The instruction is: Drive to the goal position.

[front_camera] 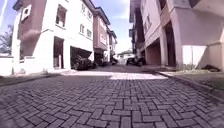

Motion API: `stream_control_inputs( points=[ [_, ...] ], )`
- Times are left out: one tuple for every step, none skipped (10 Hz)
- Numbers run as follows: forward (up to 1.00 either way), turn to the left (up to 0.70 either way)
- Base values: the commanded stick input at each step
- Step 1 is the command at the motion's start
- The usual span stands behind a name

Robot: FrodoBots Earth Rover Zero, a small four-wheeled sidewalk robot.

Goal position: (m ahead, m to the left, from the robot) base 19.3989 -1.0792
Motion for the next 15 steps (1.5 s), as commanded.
stream_control_inputs(
  points=[
    [0.69, 0.03],
    [0.69, 0.03],
    [0.69, 0.03],
    [0.69, 0.03],
    [0.69, 0.03],
    [0.69, 0.03],
    [0.69, 0.03],
    [0.69, 0.03],
    [0.69, 0.03],
    [0.69, 0.03],
    [0.69, 0.03],
    [0.69, 0.03],
    [0.69, 0.03],
    [0.69, 0.03],
    [0.69, 0.03]
  ],
)
